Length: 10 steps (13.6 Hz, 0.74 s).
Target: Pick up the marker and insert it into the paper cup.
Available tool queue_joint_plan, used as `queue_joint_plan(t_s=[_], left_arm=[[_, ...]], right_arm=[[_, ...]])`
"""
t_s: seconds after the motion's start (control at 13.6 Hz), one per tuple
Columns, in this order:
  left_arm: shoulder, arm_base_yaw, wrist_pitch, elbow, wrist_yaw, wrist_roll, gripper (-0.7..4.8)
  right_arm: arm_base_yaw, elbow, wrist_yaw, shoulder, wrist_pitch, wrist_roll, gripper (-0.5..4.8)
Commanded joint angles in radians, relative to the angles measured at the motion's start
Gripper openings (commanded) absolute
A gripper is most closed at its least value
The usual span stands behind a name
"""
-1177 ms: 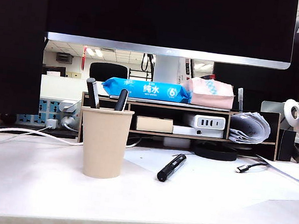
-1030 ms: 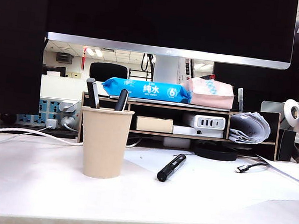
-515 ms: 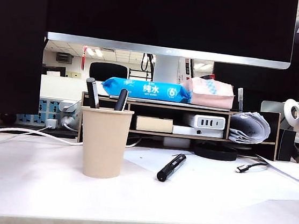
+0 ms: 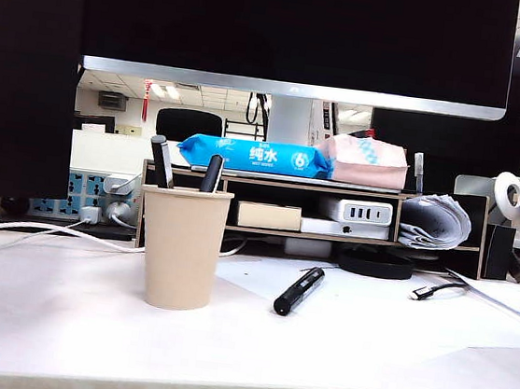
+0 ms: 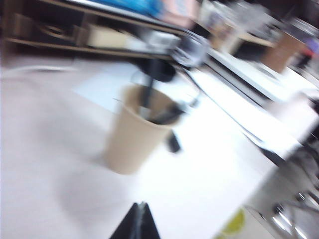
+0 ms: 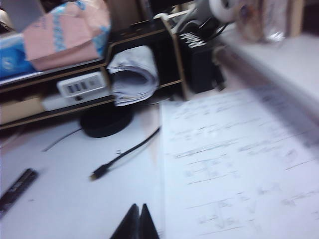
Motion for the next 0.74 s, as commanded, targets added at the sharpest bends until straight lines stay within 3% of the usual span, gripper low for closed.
queue_joint_plan(t_s=[0.07, 0.29, 0.44, 0.52, 0.59, 0.66, 0.74], left_arm=[[0.004, -0.199, -0.024, -0.001, -0.135, 0.007, -0.05], [0.005, -0.25, -0.033, -0.001, -0.254, 0.045, -0.05], [0.005, -0.25, -0.035, -0.001, -0.272, 0.051, -0.05], [0.005, -0.25, -0.035, -0.001, -0.272, 0.051, -0.05], [0.005, -0.25, -0.035, -0.001, -0.273, 0.051, -0.05], [0.005, -0.25, -0.036, -0.001, -0.277, 0.051, -0.05], [0.005, -0.25, -0.04, -0.001, -0.313, 0.072, -0.05]], right_arm=[[0.002, -0.006, -0.006, 0.0, 0.014, 0.014, -0.05], [0.002, -0.006, -0.096, 0.0, 0.011, 0.107, -0.05], [0.005, 0.001, -0.182, 0.0, 0.01, 0.156, -0.06], [0.008, 0.012, -0.183, 0.003, 0.011, 0.208, -0.06], [0.008, 0.087, -0.188, 0.095, 0.1, 0.352, -0.06], [0.009, 0.451, -0.418, 0.734, 0.119, 0.346, -0.06], [0.095, 0.848, -0.511, 1.23, -0.032, 0.291, -0.06]])
